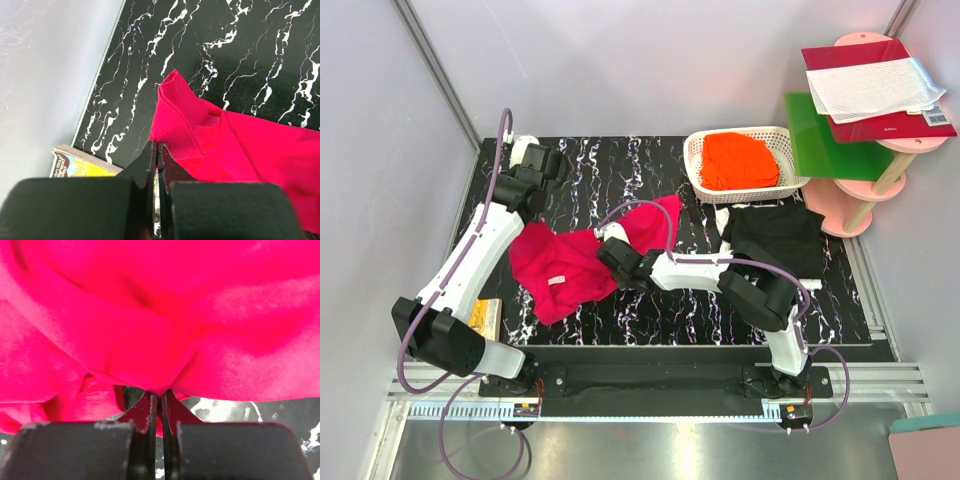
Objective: Fold and stack the t-shirts
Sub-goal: Flatten out the tshirt
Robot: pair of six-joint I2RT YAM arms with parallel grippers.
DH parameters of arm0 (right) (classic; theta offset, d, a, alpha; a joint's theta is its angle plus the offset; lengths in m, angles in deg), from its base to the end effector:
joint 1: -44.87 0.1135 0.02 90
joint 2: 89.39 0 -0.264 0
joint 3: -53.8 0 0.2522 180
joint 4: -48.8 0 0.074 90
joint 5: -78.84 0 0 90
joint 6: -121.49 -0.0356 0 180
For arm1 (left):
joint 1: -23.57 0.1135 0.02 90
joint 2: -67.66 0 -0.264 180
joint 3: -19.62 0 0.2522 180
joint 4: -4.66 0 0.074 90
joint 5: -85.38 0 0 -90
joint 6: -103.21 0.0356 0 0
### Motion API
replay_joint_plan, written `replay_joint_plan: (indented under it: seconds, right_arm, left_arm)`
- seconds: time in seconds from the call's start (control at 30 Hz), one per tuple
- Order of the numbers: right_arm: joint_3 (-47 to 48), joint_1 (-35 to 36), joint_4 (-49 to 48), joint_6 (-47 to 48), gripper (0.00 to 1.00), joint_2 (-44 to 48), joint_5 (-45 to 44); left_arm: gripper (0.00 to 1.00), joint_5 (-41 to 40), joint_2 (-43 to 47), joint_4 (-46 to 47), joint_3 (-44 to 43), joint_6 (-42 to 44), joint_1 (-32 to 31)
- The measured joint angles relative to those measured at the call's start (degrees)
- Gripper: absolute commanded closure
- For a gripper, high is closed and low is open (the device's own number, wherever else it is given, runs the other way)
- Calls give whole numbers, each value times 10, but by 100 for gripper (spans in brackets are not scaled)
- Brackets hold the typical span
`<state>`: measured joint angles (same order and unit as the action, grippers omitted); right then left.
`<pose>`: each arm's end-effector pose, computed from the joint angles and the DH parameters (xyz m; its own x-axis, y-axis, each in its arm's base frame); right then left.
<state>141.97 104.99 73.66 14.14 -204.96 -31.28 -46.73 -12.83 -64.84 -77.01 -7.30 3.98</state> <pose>0.2217 0.3612 0.1506 -0.5875 -0.4605 -0.6653 -0.5595 0.8252 -0.0771 0.2704 -0.0709 0.3634 -0.6631 -0.0399 -0.7475 -0.3850 0.8745 0.2949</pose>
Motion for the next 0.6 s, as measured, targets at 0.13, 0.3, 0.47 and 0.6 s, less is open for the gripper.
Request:
replay_joint_plan:
  seconds: [0.13, 0.3, 0.47, 0.6]
  right_arm:
    - [9, 1, 40, 1, 100, 2, -32]
    - [10, 1, 119, 18, 100, 37, -104]
    - [39, 0, 165, 55, 100, 124, -188]
    - [102, -11, 171, 96, 100, 203, -243]
  left_arm:
    - [100, 2, 0, 0, 0, 0, 2]
    - [100, 2, 0, -9, -12, 3, 2]
    - [100, 0, 0, -38, -87, 11, 2]
    - [100, -17, -1, -66, -200, 16, 3]
